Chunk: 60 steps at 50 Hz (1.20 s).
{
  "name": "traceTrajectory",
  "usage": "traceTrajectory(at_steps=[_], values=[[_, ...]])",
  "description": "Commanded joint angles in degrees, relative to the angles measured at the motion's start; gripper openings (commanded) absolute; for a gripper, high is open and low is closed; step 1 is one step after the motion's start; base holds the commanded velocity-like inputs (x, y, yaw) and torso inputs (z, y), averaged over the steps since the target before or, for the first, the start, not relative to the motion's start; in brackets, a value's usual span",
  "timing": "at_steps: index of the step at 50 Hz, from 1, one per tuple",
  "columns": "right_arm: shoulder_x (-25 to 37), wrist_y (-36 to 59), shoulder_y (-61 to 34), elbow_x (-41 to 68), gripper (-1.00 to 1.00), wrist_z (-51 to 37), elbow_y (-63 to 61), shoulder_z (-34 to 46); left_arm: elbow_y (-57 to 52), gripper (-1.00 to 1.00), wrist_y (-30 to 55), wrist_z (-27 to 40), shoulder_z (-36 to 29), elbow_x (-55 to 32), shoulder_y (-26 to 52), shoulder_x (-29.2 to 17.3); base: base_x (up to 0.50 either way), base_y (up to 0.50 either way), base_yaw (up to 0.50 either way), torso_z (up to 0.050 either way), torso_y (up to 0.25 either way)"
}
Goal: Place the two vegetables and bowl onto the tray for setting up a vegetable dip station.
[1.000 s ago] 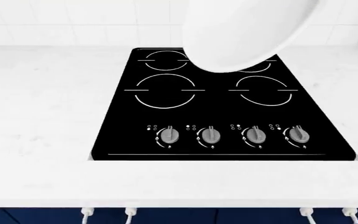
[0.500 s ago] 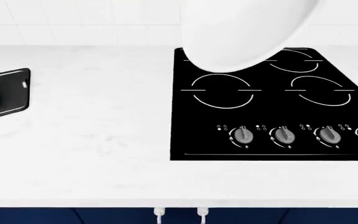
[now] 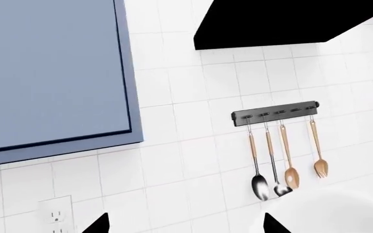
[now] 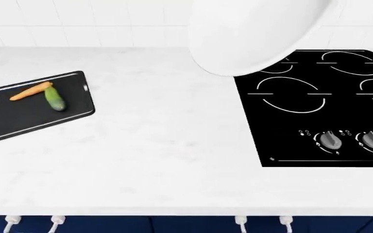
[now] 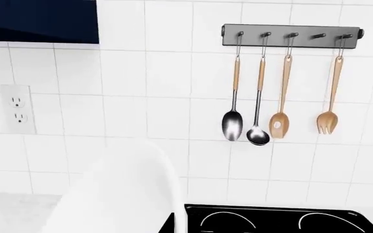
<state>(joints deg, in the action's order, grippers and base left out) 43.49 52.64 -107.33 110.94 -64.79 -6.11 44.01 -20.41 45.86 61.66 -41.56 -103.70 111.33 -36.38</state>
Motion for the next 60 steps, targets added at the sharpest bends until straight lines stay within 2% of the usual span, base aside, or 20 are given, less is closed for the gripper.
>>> traceTrajectory(at_steps=[1, 60], values=[[0.08, 0.07, -0.23, -0.49, -1.00, 0.05, 0.05, -0.25, -0.12, 1.00, -0.08, 0.05, -0.05, 0.01, -0.22, 0.04, 0.00, 0.50, 0.00, 0.000, 0.000], [0.00, 0.08, -0.70, -0.65, -1.00, 0.12, 0.10, -0.07, -0.01, 1.00, 0.08, 0.10, 0.07, -0.23, 0.40, 0.11, 0.04, 0.50, 0.00, 0.000, 0.000]])
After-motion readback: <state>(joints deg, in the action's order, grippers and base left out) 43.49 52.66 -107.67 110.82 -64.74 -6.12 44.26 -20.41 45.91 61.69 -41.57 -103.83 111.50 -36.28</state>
